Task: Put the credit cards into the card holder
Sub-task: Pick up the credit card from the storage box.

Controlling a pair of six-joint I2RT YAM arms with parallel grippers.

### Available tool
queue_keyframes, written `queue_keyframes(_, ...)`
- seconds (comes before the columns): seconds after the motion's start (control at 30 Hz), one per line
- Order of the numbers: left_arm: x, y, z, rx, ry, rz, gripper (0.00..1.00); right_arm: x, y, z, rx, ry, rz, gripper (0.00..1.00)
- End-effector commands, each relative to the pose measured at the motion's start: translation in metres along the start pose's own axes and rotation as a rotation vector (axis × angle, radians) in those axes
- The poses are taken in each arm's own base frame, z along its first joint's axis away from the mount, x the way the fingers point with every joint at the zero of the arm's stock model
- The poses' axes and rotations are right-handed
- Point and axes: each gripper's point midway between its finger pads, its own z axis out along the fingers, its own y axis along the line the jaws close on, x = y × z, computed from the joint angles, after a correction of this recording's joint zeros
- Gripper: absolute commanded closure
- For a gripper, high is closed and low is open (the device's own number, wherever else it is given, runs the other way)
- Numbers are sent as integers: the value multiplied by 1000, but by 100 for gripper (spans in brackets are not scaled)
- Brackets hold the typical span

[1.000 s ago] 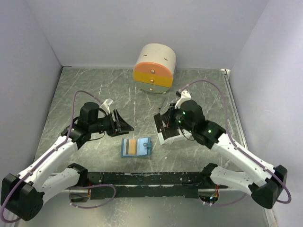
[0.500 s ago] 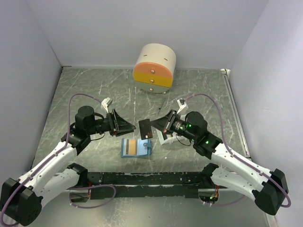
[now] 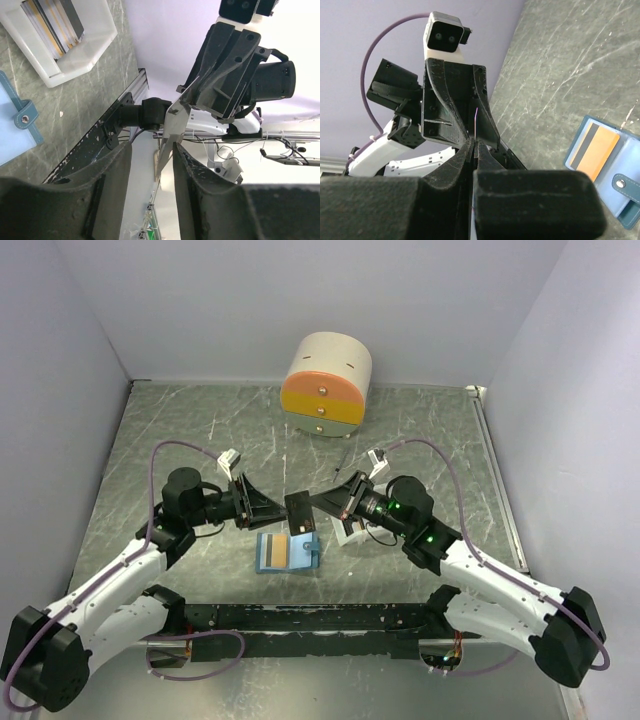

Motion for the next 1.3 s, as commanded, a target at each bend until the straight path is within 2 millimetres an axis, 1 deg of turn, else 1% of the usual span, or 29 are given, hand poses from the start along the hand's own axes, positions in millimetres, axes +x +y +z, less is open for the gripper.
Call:
queue_keyframes(0.0, 6, -12, 0, 61, 35, 37, 55, 1, 6, 2, -28, 1, 3, 100)
queue_keyframes(0.1, 7, -12, -1, 66, 29, 38, 70, 3, 3, 3, -21, 6, 7, 100)
queue_keyframes(0.13, 7, -12, -1, 67, 26, 40, 72, 4, 2, 4, -15, 10, 7, 100)
queue_keyframes(0.2, 7, -11, -1, 64, 23, 41, 73, 7, -1, 5, -3, 19, 11, 100)
queue_keyframes(0.33, 7, -10, 1, 69, 29, 40, 70, 13, -3, 8, -2, 32, 21, 100)
queue_keyframes(0.37, 7, -9, 1, 71, 30, 37, 71, 14, -4, 9, 1, 36, 23, 100)
queue_keyframes(0.4, 7, -9, 1, 73, 29, 36, 74, 15, -4, 10, 2, 38, 23, 100)
queue_keyframes(0.47, 7, -9, 1, 74, 27, 37, 86, 17, -5, 11, 6, 41, 25, 100)
queue_keyframes(0.53, 8, -5, 0, 59, 23, 41, 93, 19, -8, 11, 18, 43, 19, 100)
queue_keyframes(0.57, 7, -2, 0, 44, 18, 41, 93, 19, -12, 11, 35, 42, 10, 100)
queue_keyframes(0.6, 7, 0, 0, 32, 14, 48, 93, 18, -16, 10, 60, 39, -3, 95)
queue_keyframes(0.7, 6, 15, -2, -57, 2, 56, 93, 14, -34, 6, 164, 23, -56, 74)
queue_keyframes(0.73, 5, 22, -3, -103, 0, 63, 93, 13, -43, 3, 209, 17, -69, 68)
queue_keyframes(0.77, 5, 30, -4, -147, -2, 75, 93, 12, -51, 1, 245, 8, -75, 64)
queue_keyframes(0.9, 4, 67, -11, -324, -15, 73, 93, 16, -75, -4, 342, 26, -111, 59)
queue_keyframes(1.0, 8, 94, -13, -428, 25, 51, 93, 27, -93, -3, 415, 84, -130, 56)
queue_keyframes(1.1, 14, 116, -12, -494, 82, 32, 93, 39, -111, 2, 493, 152, -173, 54)
queue_keyframes(1.17, 15, 128, -13, -540, 102, 28, 93, 47, -120, 6, 541, 205, -228, 49)
queue_keyframes(1.27, 13, 136, -13, -574, 114, 38, 93, 57, -129, 13, 616, 267, -315, 46)
